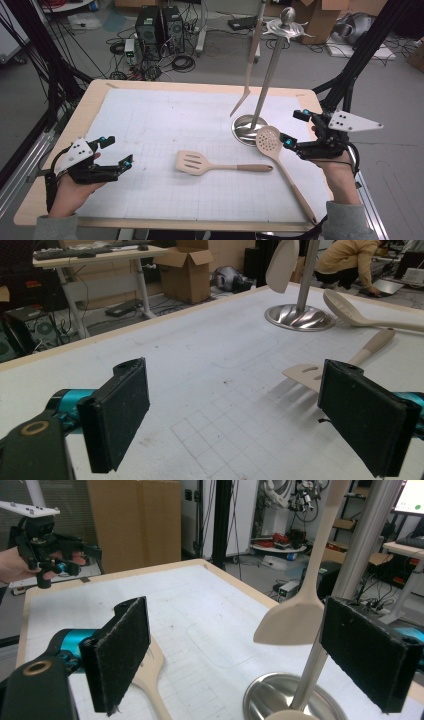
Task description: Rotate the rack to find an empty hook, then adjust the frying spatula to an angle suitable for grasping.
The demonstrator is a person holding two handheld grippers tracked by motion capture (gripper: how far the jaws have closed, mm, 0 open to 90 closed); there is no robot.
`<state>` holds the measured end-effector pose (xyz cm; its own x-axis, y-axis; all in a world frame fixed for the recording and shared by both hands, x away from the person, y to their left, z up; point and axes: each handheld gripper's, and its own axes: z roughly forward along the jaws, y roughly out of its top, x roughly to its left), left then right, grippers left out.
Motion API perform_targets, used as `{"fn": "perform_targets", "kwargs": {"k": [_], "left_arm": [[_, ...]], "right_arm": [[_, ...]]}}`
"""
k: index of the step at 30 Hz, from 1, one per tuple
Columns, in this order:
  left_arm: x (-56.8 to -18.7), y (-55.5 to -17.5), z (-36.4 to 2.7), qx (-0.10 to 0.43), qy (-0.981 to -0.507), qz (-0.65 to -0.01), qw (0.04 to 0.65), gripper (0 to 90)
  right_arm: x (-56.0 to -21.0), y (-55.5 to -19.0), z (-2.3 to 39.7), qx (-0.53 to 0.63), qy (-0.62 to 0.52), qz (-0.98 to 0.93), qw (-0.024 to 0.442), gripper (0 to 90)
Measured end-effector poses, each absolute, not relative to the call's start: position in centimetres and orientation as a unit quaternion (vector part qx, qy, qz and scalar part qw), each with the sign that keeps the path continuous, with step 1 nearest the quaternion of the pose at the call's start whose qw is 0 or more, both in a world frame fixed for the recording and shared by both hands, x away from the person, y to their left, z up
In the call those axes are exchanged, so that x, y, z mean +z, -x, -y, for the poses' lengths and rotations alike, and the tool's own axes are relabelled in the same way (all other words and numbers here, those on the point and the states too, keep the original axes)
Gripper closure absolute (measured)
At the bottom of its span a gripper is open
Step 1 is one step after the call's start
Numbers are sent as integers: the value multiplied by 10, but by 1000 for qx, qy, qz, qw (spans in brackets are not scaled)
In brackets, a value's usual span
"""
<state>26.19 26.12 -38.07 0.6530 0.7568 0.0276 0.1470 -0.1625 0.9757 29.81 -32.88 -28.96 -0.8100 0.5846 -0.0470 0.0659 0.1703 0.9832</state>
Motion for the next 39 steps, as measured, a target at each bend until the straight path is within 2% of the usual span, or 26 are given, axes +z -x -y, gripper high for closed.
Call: {"fn": "perform_targets", "kwargs": {"k": [26,39], "left_arm": [[-383,-266,-251,262,-721,-309,562,136],[-384,-268,-246,259,-728,-302,558,136]], "right_arm": [[-350,-290,311,594,-230,-749,182,121],[-362,-292,300,587,-224,-760,164,123]]}}
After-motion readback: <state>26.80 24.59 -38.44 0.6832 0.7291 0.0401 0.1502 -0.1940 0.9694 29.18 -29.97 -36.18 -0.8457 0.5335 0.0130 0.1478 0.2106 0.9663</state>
